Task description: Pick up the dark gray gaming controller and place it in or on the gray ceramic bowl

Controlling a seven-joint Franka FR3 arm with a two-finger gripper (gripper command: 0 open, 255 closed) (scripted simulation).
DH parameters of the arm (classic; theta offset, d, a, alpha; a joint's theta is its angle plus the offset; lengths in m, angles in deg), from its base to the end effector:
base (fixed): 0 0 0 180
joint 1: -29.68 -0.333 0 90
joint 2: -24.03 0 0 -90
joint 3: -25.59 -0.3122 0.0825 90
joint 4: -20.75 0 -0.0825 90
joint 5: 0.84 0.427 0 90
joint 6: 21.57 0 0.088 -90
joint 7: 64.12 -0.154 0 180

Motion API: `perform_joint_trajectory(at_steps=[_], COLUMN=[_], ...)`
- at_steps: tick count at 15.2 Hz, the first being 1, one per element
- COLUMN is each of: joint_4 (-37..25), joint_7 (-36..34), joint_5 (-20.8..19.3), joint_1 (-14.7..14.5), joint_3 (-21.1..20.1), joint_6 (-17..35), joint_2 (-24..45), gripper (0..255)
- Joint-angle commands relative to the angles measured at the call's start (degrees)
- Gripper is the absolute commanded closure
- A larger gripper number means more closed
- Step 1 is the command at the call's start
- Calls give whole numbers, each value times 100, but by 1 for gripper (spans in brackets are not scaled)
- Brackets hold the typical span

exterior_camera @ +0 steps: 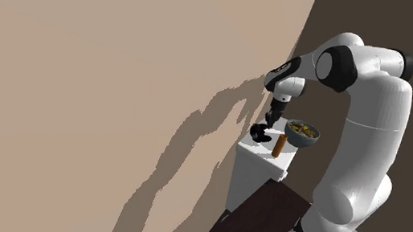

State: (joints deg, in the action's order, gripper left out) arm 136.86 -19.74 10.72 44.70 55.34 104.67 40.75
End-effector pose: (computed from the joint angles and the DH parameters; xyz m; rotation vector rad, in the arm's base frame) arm 0.4434 -0.4228 0.2378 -3.0770 0.1836 0.0601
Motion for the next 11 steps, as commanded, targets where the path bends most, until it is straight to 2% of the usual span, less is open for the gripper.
perform_joint_trajectory(at_steps=[1, 7, 8, 11], joint_4=[0, 0, 0, 911], joint_7=[0, 0, 0, -94], joint_5=[0, 0, 0, -724], joint_1=[0, 0, 0, -412], joint_3=[0, 0, 0, 29], joint_6=[0, 0, 0, 474], joint_2=[0, 0, 0, -751], gripper=[255, 255, 0, 0])
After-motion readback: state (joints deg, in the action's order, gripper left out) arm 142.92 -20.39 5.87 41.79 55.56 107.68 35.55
